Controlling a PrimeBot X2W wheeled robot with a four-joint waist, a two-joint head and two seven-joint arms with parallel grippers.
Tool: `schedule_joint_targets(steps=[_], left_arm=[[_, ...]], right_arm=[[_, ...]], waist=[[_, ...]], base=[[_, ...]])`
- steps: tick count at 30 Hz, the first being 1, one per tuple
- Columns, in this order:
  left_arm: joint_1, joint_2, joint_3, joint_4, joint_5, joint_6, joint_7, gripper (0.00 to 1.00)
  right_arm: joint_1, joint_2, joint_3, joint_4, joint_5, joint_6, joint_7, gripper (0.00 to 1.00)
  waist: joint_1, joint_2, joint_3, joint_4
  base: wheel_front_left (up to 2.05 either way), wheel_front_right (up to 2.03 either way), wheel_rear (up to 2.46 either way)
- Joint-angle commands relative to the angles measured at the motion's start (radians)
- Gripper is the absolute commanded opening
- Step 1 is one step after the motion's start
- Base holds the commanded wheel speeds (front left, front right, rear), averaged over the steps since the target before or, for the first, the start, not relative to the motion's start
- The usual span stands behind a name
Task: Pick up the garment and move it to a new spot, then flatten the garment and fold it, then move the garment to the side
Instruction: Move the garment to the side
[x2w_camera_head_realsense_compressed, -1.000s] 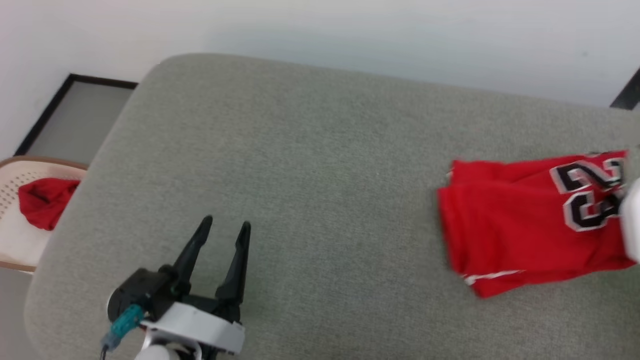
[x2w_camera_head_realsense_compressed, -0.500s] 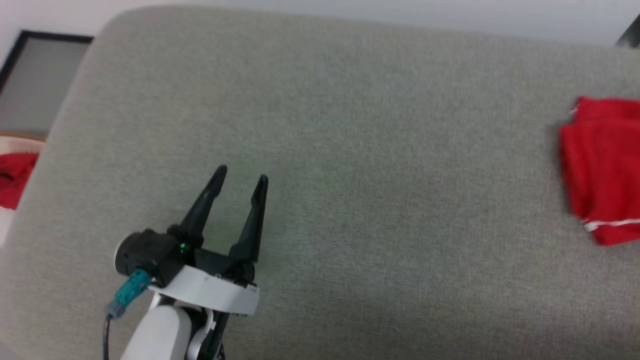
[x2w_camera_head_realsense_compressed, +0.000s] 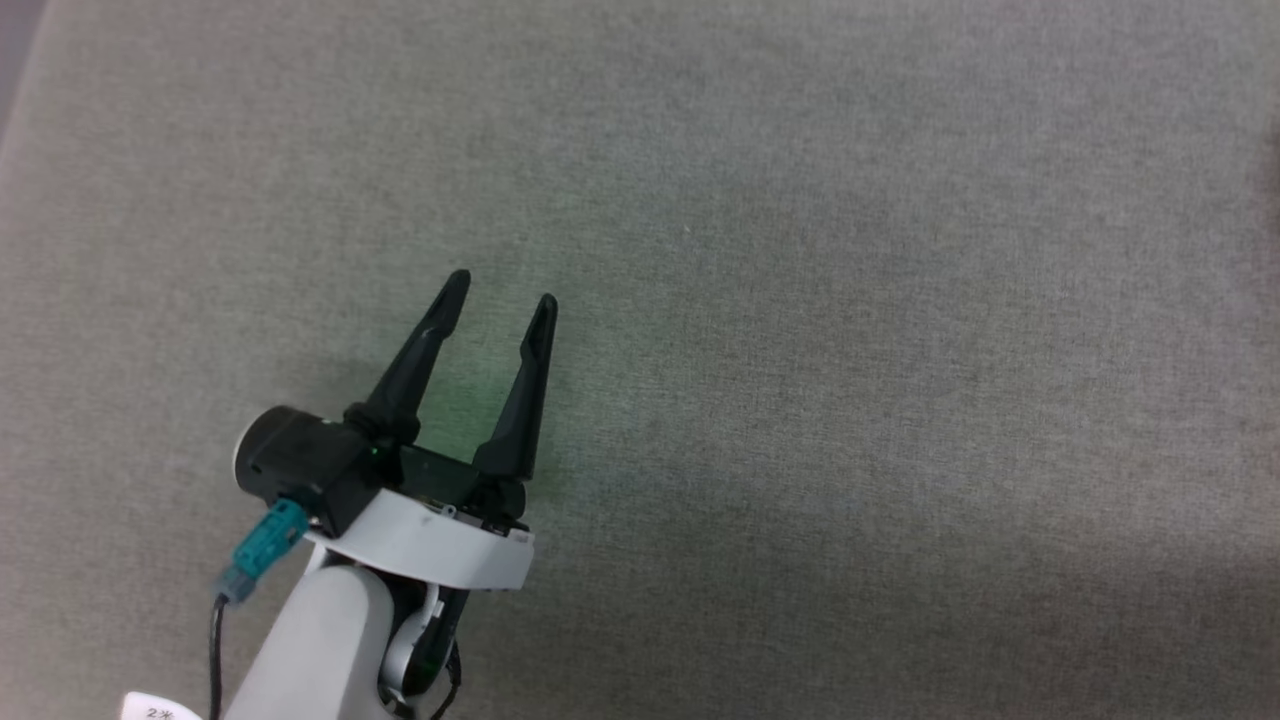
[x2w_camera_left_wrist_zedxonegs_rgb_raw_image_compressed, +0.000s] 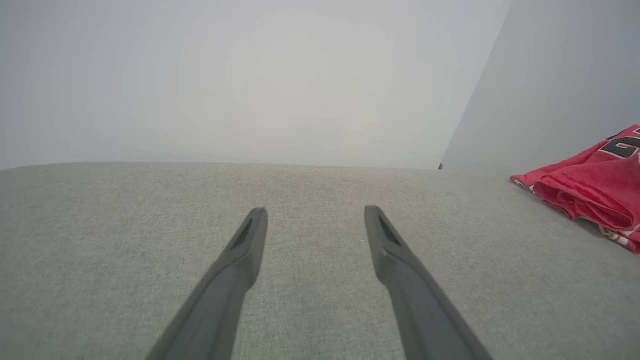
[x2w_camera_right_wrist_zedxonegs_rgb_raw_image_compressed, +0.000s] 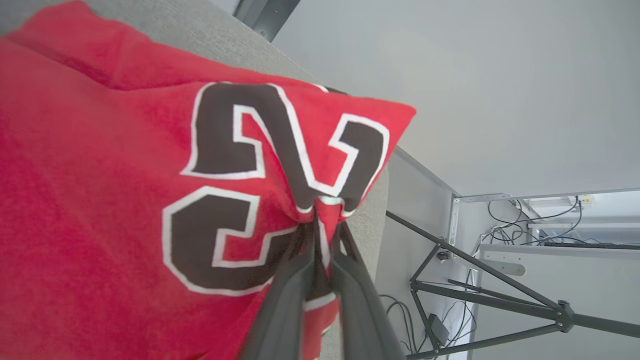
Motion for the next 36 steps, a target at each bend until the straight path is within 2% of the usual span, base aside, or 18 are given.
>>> schedule_joint_targets(steps=[1, 4, 12, 13, 15, 16, 17, 19, 22, 26, 32, 36], left_arm=[[-0.013, 0.004, 0.002, -0.002, 0.009, 0.001, 0.001, 1.0], [-0.016, 0.004, 0.001, -0.002, 0.009, 0.001, 0.001, 1.0], [-0.027, 0.007, -0.009, 0.003, 0.01, 0.001, 0.001, 1.0], [-0.029, 0.008, -0.011, 0.005, 0.009, 0.001, 0.001, 1.0], [-0.03, 0.01, -0.013, 0.009, 0.008, 0.001, 0.001, 1.0], [-0.03, 0.01, -0.013, 0.012, 0.006, 0.001, 0.001, 1.0], [-0.028, 0.01, -0.013, 0.015, 0.006, 0.001, 0.001, 1.0], [-0.02, 0.01, -0.009, 0.019, 0.006, 0.001, 0.001, 1.0], [-0.009, 0.013, -0.005, 0.027, 0.003, 0.001, 0.001, 1.0], [0.007, 0.016, -0.003, 0.035, 0.001, 0.001, 0.001, 1.0], [0.047, 0.024, 0.013, 0.048, -0.009, 0.001, 0.001, 1.0], [0.088, 0.03, 0.038, 0.049, -0.007, 0.001, 0.001, 1.0]], right_arm=[[-0.013, -0.008, -0.002, 0.008, -0.013, -0.002, -0.006, 0.0], [-0.027, -0.014, -0.009, 0.028, -0.031, -0.002, -0.017, 0.0], [-0.04, 0.051, -0.043, 0.107, -0.073, -0.002, -0.02, 0.0], [-0.043, 0.061, -0.051, 0.116, -0.079, -0.002, -0.024, 0.04], [-0.045, 0.077, -0.06, 0.125, -0.096, -0.002, -0.029, 0.38], [-0.048, 0.086, -0.066, 0.127, -0.104, -0.002, -0.037, 0.49], [-0.047, 0.096, -0.072, 0.132, -0.109, -0.002, -0.037, 0.73], [-0.041, 0.109, -0.081, 0.135, -0.12, -0.002, -0.03, 0.74], [-0.038, 0.125, -0.096, 0.134, -0.134, -0.002, -0.028, 0.9], [-0.027, 0.149, -0.116, 0.125, -0.144, -0.002, -0.03, 1.0], [-0.005, 0.202, -0.138, 0.095, -0.16, -0.002, -0.069, 1.0], [0.024, 0.259, -0.15, 0.059, -0.165, -0.002, -0.116, 1.0]], waist=[[0.0, 0.0, 0.019, -0.008], [0.0, 0.0, 0.028, -0.008], [0.0, 0.0, 0.039, -0.003], [0.0, 0.0, 0.039, -0.002], [0.0, 0.0, 0.035, -0.001], [0.0, 0.0, 0.033, -0.001], [0.0, 0.0, 0.028, -0.001], [0.0, 0.0, 0.017, -0.004], [0.0, 0.0, -0.005, -0.008], [0.0, 0.0, -0.048, -0.016], [0.0, 0.0, -0.136, -0.027], [0.0, 0.0, -0.209, -0.038]], base=[[0.0, 0.0, 0.0], [0.0, 0.0, 0.0], [0.0, 0.0, 0.0], [0.0, 0.0, 0.0], [0.0, 0.0, 0.0], [0.0, 0.0, 0.0], [0.0, 0.0, 0.0], [0.0, 0.0, 0.0], [0.0, 0.0, 0.0], [0.0, 0.0, 0.0], [0.0, 0.0, 0.0], [0.0, 0.0, 0.0]])
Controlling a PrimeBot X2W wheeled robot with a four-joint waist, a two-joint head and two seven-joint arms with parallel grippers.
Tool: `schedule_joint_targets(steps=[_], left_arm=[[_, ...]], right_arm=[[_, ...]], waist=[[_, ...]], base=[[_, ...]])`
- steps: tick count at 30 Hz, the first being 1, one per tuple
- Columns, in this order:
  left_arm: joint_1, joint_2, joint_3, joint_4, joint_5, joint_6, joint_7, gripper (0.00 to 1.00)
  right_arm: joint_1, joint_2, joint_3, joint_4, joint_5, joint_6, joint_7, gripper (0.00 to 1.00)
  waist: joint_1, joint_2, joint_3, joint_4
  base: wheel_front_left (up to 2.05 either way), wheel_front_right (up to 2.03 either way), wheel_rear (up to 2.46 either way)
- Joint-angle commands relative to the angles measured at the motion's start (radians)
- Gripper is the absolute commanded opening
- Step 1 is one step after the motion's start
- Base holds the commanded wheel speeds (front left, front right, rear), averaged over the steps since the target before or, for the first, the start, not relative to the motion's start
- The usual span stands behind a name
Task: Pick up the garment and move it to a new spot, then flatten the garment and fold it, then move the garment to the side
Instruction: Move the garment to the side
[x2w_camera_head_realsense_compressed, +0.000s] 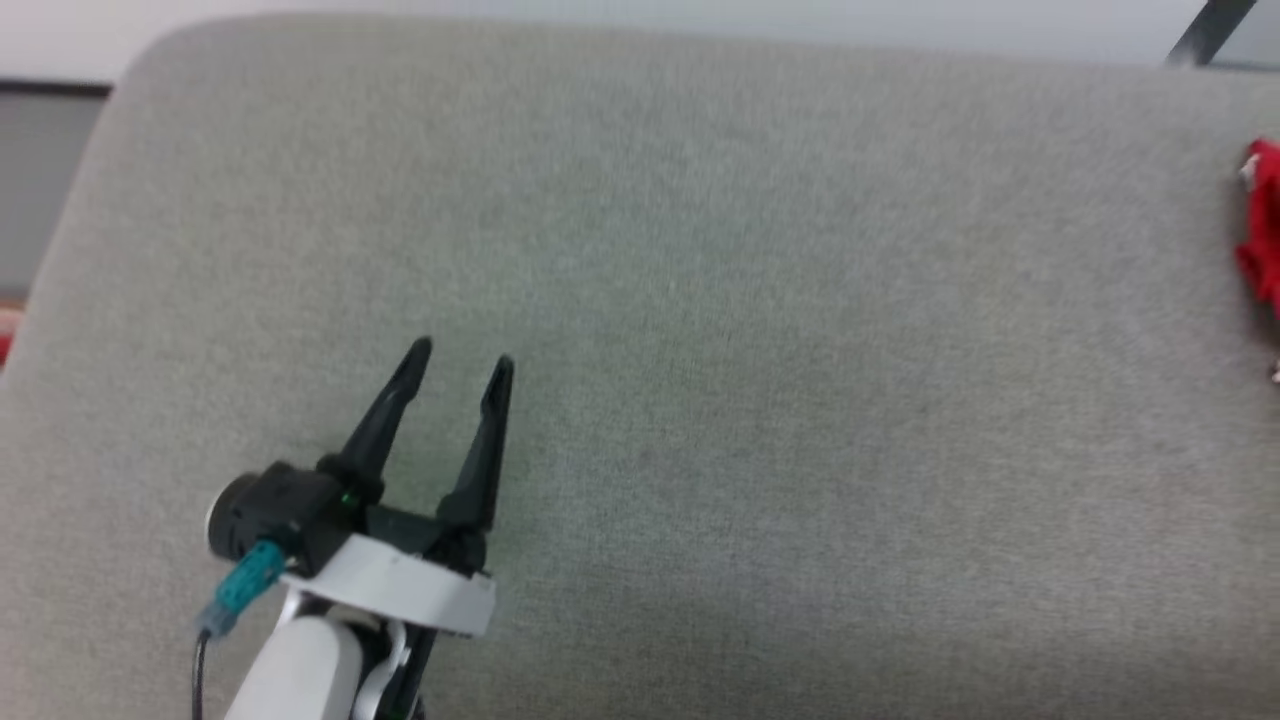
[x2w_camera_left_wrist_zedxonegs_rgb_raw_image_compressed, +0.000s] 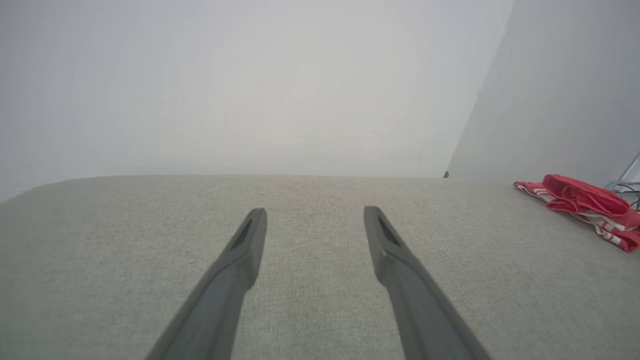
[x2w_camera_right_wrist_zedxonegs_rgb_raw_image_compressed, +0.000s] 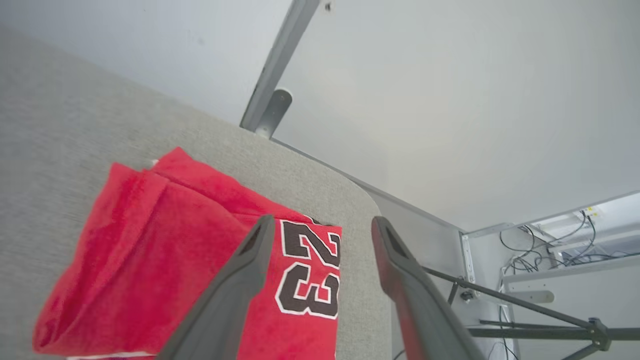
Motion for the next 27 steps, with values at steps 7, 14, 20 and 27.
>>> schedule_joint_targets(steps=[7, 14, 20, 27], left_arm=[[0.104, 0.016, 0.054, 0.007, -0.003, 0.001, 0.001, 1.0], [0.196, 0.014, 0.135, 0.004, 0.001, 0.001, 0.001, 1.0], [0.248, 0.007, 0.204, -0.019, 0.027, 0.005, 0.001, 1.0], [0.285, -0.01, 0.254, -0.039, 0.051, 0.004, 0.001, 1.0]], right_arm=[[0.127, 0.133, -0.054, -0.083, -0.033, -0.002, -0.127, 1.0], [0.293, 0.279, -0.122, -0.184, -0.069, -0.002, -0.241, 1.0], [0.435, 0.411, -0.162, -0.264, -0.105, -0.002, -0.346, 1.0], [0.533, 0.484, -0.192, -0.281, -0.128, -0.002, -0.439, 1.0]], waist=[[0.0, -0.0001, -0.194, -0.039], [0.0, -0.0001, -0.285, -0.075], [0.0, -0.0001, -0.315, -0.106], [0.0, -0.0001, -0.326, -0.123]], base=[[0.0, 0.0, 0.0], [0.0, 0.0, 0.0], [0.0, 0.0, 0.0], [0.0, 0.0, 0.0]])
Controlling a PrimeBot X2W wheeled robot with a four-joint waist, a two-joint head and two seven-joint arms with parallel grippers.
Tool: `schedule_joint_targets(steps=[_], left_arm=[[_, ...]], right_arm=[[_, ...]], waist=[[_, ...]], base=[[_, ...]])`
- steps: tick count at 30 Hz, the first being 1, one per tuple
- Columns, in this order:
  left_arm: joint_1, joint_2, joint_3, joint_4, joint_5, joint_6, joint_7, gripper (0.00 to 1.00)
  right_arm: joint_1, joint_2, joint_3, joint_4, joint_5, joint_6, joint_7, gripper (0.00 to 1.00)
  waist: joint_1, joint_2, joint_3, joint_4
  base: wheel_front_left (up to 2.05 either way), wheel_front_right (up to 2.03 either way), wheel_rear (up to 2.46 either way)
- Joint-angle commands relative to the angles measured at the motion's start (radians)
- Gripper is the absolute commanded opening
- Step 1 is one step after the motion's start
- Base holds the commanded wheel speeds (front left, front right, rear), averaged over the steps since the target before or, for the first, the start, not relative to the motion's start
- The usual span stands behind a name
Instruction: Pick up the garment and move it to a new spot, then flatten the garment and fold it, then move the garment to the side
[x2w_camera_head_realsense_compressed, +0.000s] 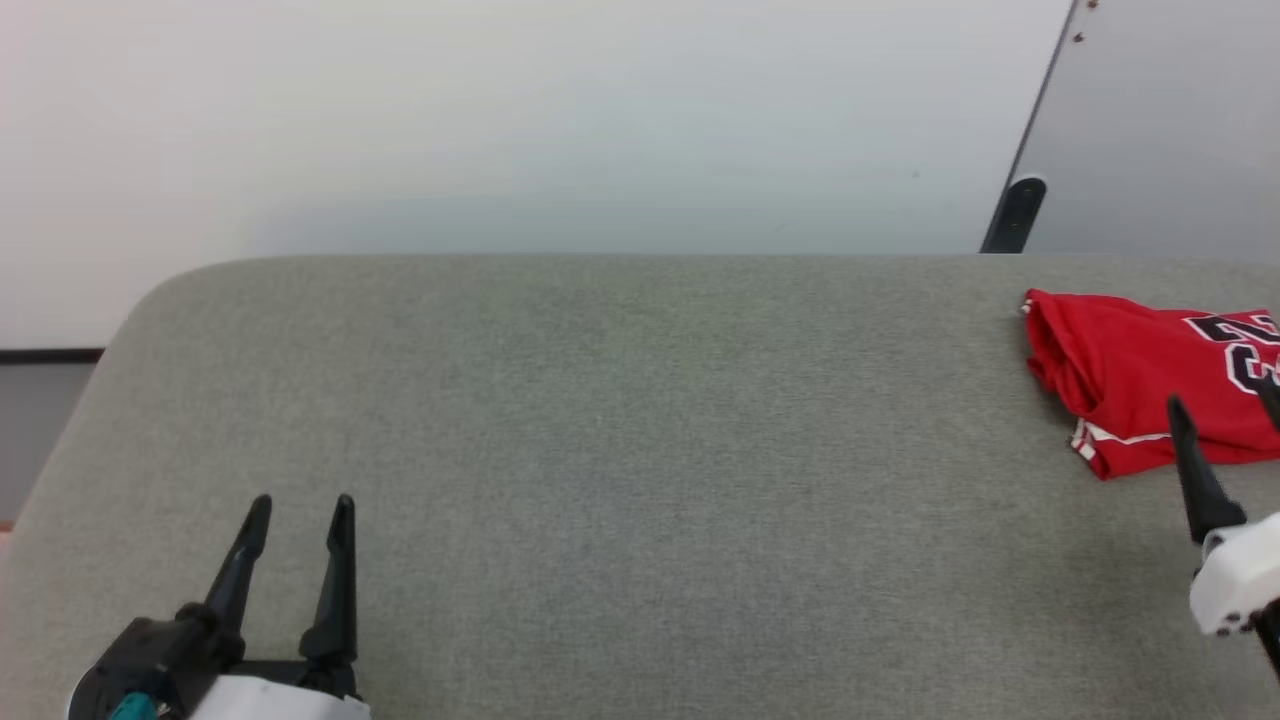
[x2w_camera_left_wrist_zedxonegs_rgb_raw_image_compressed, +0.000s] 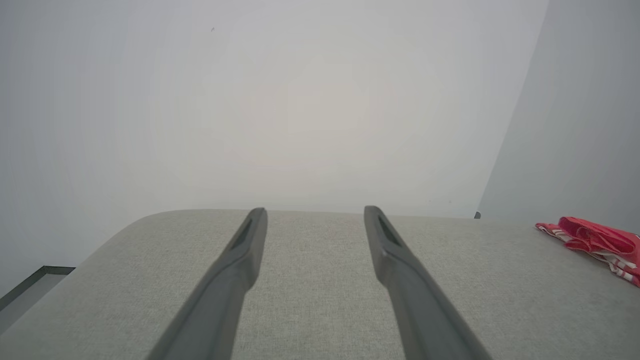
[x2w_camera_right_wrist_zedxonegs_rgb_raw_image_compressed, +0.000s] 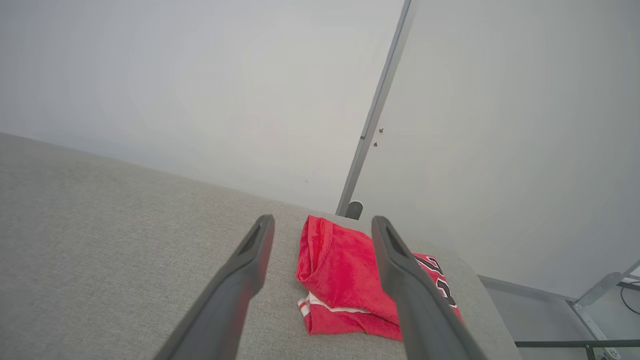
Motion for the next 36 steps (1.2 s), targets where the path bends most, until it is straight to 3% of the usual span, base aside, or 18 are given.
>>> schedule_joint_targets(steps=[1, 17, 36], left_arm=[[0.011, -0.003, 0.006, -0.003, 0.003, 0.003, 0.001, 1.0], [0.077, 0.006, 0.026, -0.011, -0.006, 0.001, 0.001, 1.0], [0.072, 0.006, 0.02, 0.012, -0.037, 0.0, 0.001, 1.0]], right_arm=[[0.015, 0.008, -0.008, -0.003, -0.008, -0.002, -0.012, 1.0], [0.145, 0.107, -0.03, -0.029, 0.0, -0.002, -0.089, 1.0], [0.176, 0.12, -0.041, -0.047, -0.004, -0.002, -0.076, 1.0]], waist=[[0.0, -0.0001, -0.009, -0.011], [0.0, -0.0001, -0.013, -0.035], [0.0, -0.0001, -0.014, -0.026]], base=[[0.0, 0.0, 0.0], [0.0, 0.0, 0.0], [0.0, 0.0, 0.0]])
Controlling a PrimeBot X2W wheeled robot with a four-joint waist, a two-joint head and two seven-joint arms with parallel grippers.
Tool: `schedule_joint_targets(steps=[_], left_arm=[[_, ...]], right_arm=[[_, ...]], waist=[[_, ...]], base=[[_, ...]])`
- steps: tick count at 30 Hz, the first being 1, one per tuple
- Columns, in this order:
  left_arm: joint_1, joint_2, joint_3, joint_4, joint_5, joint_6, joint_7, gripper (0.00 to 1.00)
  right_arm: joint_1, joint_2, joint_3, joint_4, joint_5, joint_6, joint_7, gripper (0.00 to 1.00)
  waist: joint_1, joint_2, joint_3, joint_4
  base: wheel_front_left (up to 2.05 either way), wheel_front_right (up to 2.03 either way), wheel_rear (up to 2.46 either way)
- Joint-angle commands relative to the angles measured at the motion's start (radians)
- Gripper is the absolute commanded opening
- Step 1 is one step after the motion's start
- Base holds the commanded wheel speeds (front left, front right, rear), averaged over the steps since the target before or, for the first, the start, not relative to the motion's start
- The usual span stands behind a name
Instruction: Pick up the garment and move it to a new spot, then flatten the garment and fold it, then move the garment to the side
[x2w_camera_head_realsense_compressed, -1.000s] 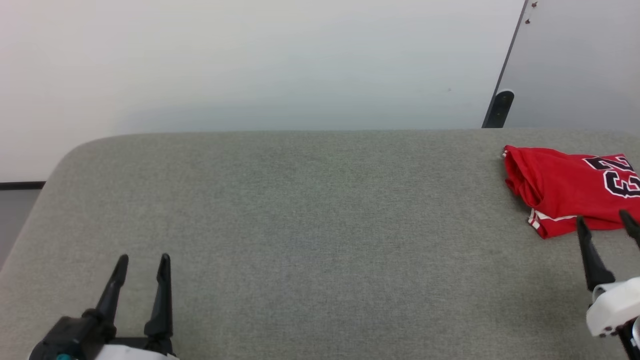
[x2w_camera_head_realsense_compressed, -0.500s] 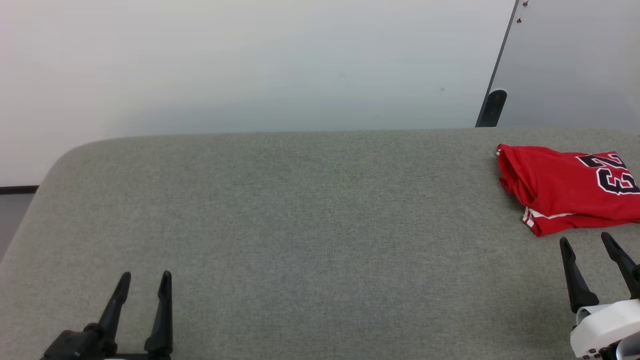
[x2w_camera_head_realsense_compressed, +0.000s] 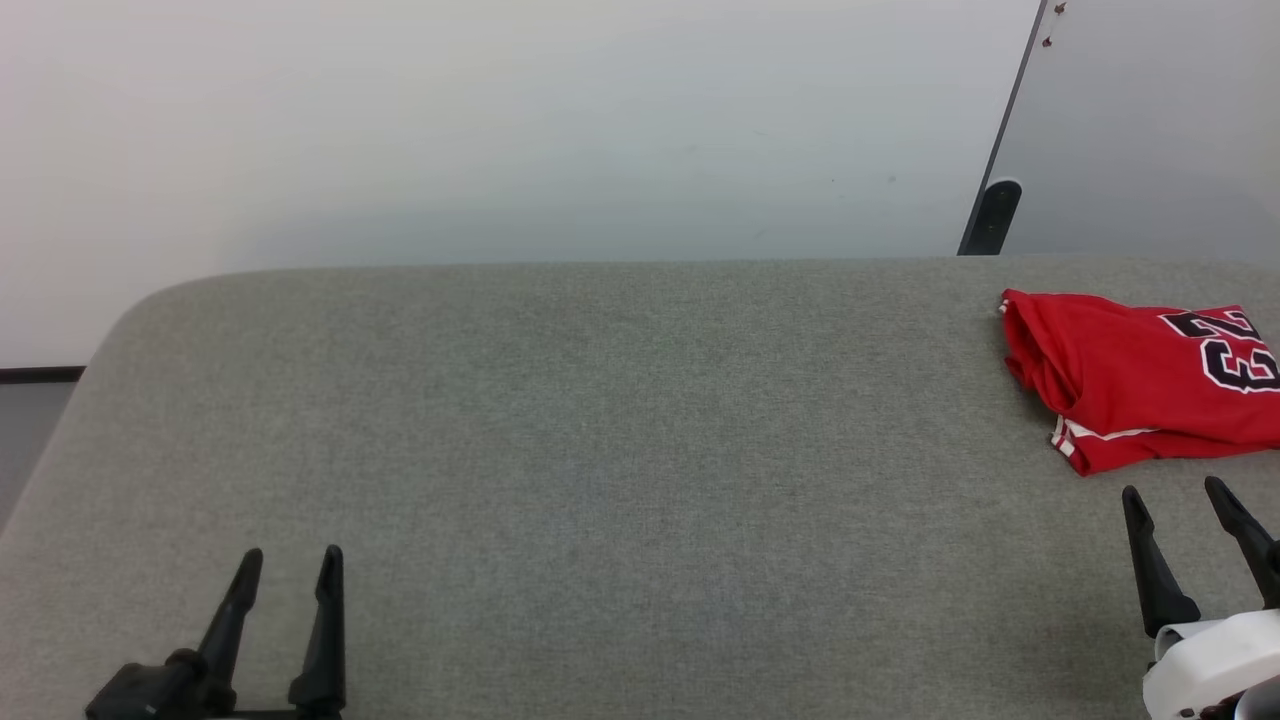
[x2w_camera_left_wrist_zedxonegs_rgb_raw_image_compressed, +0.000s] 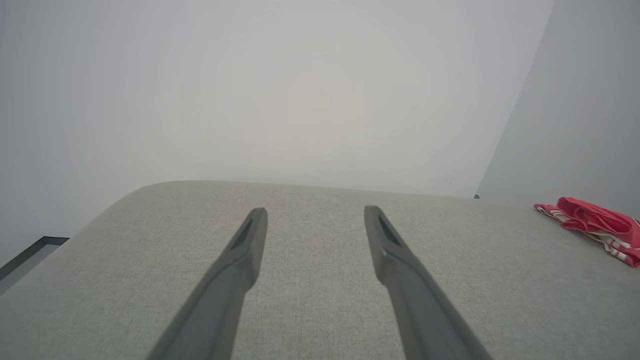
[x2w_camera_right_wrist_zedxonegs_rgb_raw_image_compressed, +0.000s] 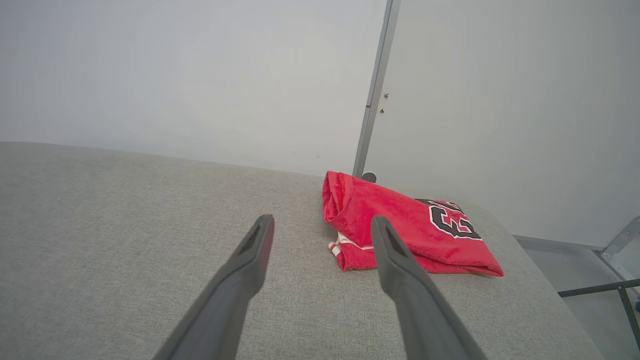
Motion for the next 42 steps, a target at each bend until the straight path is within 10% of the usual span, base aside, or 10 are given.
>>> schedule_joint_targets(steps=[1, 16, 17, 42], left_arm=[[-0.005, -0.001, 0.003, 0.001, -0.008, 0.001, 0.001, 1.0], [-0.005, -0.022, 0.032, -0.014, 0.003, 0.001, 0.001, 1.0], [0.0, -0.022, 0.03, -0.009, 0.006, 0.0, 0.0, 0.0], [0.043, -0.112, 0.002, 0.173, -0.099, -0.001, 0.031, 0.0]], right_arm=[[0.007, 0.002, -0.004, -0.005, -0.004, -0.002, 0.001, 1.0], [0.009, -0.002, -0.01, -0.009, 0.005, -0.002, 0.008, 1.0], [0.0, 0.0, -0.006, -0.002, 0.003, 0.0, 0.009, 0.0], [0.091, 0.12, 0.015, 0.172, 0.118, 0.0, 0.041, 0.0]], waist=[[0.0, 0.0, 0.0, 0.001], [0.0, 0.0, 0.001, 0.009], [0.0, 0.0, 0.001, 0.009], [0.0, 0.0, 0.002, 0.01]], base=[[0.0, 0.0, 0.0], [0.0, 0.0, 0.0], [0.0, 0.0, 0.0], [0.0, 0.0, 0.0]])
